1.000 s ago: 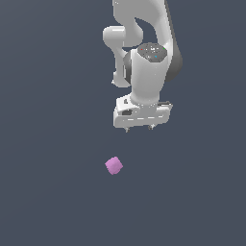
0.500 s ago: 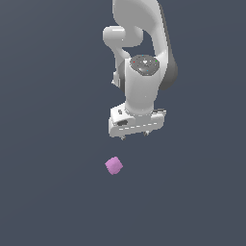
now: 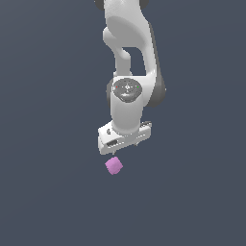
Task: Pick up the object and move it to a goal position.
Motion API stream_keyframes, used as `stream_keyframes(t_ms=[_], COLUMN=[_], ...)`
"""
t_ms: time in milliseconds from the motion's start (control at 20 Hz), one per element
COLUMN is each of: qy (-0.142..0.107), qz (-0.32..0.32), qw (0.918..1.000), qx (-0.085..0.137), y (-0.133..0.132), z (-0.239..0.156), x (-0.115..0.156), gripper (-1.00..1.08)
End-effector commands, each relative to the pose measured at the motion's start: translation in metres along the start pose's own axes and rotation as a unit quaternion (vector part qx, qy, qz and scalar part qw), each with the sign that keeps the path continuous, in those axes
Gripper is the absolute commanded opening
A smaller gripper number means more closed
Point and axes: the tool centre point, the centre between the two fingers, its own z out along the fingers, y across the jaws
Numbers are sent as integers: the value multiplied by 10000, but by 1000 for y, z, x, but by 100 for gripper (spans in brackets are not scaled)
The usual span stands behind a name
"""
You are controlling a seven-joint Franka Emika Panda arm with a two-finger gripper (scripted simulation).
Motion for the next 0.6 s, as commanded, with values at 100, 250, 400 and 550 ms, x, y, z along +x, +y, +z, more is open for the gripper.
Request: stream_keyframes(t_ms=[100, 250, 400, 550], qy=[-28, -41, -51, -57], qz=[-405, -616, -781, -903], qw=[9992, 9981, 9969, 9959], qx=[25, 41, 55, 66], y=[23, 35, 45, 52], z=[21, 32, 41, 48], x=[4, 6, 6, 7], gripper=[100, 100, 100, 100])
